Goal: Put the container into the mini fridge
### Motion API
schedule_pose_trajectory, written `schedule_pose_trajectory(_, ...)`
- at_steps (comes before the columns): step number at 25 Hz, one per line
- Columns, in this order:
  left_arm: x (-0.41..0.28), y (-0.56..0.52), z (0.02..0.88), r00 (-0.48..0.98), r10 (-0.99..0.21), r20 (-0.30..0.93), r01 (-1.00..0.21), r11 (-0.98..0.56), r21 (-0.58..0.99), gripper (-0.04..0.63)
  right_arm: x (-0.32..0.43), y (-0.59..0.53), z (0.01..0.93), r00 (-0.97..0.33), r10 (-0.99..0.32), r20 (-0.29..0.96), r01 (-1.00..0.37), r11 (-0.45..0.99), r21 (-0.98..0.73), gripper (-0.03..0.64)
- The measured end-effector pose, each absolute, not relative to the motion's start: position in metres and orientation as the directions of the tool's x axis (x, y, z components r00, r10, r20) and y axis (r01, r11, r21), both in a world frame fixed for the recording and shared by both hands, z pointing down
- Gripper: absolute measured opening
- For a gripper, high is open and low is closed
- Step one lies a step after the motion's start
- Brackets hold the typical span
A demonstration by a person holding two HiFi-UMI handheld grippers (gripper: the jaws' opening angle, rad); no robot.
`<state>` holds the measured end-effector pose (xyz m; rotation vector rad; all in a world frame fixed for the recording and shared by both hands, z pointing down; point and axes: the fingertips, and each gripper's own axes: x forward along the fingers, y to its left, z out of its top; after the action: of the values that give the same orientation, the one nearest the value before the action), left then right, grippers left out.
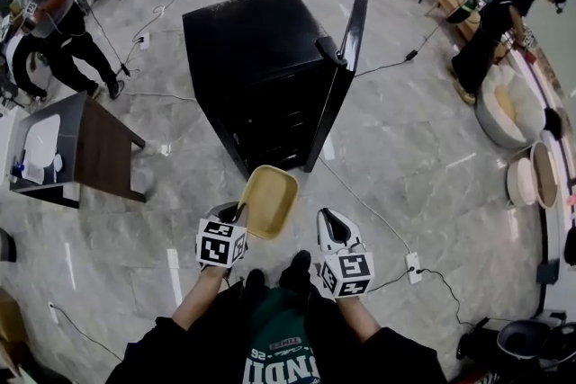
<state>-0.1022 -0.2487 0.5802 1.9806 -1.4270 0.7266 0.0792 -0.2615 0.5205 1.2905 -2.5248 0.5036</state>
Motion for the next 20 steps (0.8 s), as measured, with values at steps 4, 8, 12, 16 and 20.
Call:
schedule_pose_trajectory(4,-0.095,-0.259,0.585,0.253,-0.649,0.718,-0.966,-0.204,0.156,0.015,0.089,-0.274,0.524,-0.598,-0.706,0.38,-0.796,0.579,-0.177,0.037)
schedule_pose_trajectory(8,-0.093,-0.271,0.589,0.227,-0.668,0.709,-0.974,-0.153,0.167,0.015,0.096,-0.286,0.524,-0.607,-0.699,0.378,-0.787,0.593,-0.169,0.037)
schedule_pose_trajectory(12,-0.09,-0.29,0.592,0.219,-0.676,0.704,-0.975,-0.124,0.185,0.015,0.104,-0.302,0.524,-0.605,-0.701,0.377,-0.789,0.591,-0.168,0.037)
schedule_pose_trajectory(16,-0.092,-0.313,0.604,0.205,-0.676,0.708,-0.978,-0.109,0.178,0.015,0.102,-0.318,0.529,-0.601,-0.702,0.382,-0.792,0.588,-0.164,0.037)
schedule_pose_trajectory(20,-0.1,-0.336,0.616,0.169,-0.681,0.713,-0.983,-0.069,0.168,0.015,0.1,-0.334,0.535,-0.598,-0.701,0.39,-0.794,0.583,-0.17,0.037)
